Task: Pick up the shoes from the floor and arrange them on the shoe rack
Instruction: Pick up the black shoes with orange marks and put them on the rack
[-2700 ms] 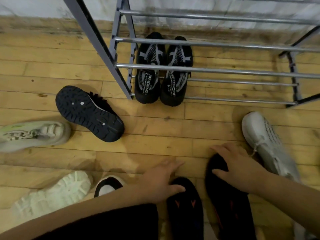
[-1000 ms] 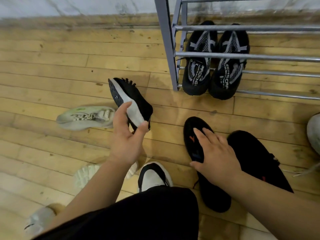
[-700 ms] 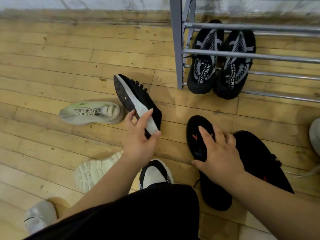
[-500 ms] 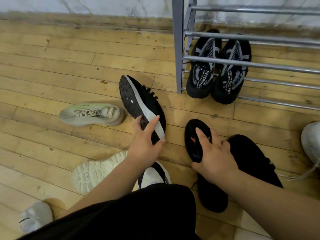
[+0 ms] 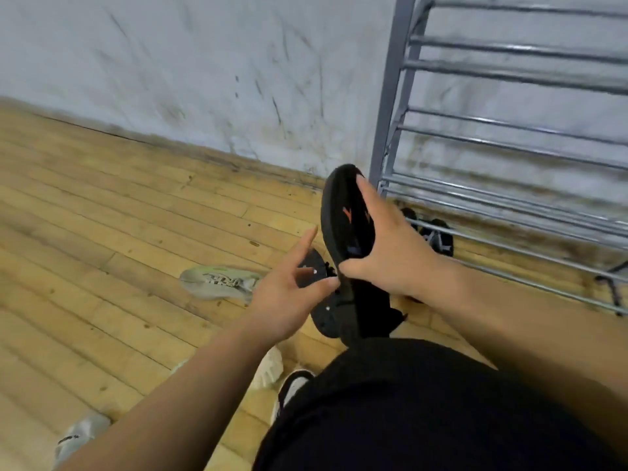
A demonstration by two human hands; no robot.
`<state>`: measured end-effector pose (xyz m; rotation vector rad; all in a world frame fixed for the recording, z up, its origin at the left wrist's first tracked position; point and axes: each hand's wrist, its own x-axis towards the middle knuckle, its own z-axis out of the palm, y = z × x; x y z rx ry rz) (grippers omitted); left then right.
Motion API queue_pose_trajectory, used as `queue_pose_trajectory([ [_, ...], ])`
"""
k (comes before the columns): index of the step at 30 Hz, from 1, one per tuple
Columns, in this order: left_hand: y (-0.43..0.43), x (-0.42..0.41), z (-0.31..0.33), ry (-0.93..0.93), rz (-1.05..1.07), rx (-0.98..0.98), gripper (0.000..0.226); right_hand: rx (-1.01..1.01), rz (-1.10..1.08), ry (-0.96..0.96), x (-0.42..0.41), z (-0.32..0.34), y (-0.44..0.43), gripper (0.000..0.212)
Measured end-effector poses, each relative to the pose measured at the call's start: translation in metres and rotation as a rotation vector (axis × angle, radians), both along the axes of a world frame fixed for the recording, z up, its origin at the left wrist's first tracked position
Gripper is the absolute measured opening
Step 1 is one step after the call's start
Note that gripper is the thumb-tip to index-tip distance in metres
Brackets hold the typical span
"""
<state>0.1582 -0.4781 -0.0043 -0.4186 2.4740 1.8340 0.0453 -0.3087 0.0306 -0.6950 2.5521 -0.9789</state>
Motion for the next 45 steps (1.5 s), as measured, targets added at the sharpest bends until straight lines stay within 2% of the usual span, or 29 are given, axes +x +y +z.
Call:
queue_pose_trajectory([
  [5,-0.007,0.029,0.077,0.206,0.023,0.02,0.091,-0.226,-0.052,0.12,0.006,0.108,-0.04,0.132],
  [9,-0.023,0.066,0.122,0.344,0.14,-0.086,0.08,-0.363,-0.111,0.023,0.035,0.165,-0.066,0.132],
  [12,-0.051,0.101,0.137,0.345,0.187,-0.09,0.068,-0.334,-0.066,-0.061,0.069,0.187,-0.08,0.124],
  [16,-0.087,0.166,0.138,0.248,0.271,-0.071,0.06,-0.083,0.142,-0.163,0.134,0.163,-0.096,0.114],
  [18,-0.095,0.201,0.127,0.189,0.355,-0.049,0.058,0.123,0.354,-0.115,0.159,0.141,-0.104,0.116],
  [20,-0.096,0.234,0.11,0.128,0.469,0.011,0.056,0.247,0.526,-0.067,0.175,0.126,-0.11,0.115],
  [25,-0.073,0.288,0.071,0.037,0.629,0.198,0.05,0.422,0.636,-0.086,0.199,0.112,-0.119,0.105],
  [28,-0.056,0.295,0.064,0.025,0.604,0.35,0.047,0.432,0.617,-0.119,0.205,0.107,-0.128,0.091],
  [31,-0.048,0.292,0.065,0.074,0.537,0.42,0.05,0.347,0.544,-0.192,0.204,0.103,-0.13,0.083],
  [35,-0.053,0.283,0.072,0.111,0.512,0.442,0.054,0.209,0.419,-0.275,0.203,0.11,-0.124,0.077],
  [39,-0.066,0.282,0.079,0.126,0.516,0.381,0.053,0.231,0.485,-0.249,0.206,0.115,-0.123,0.08],
  [45,-0.078,0.295,0.084,0.088,0.658,0.353,0.048,0.266,0.551,-0.171,0.214,0.122,-0.13,0.078],
])
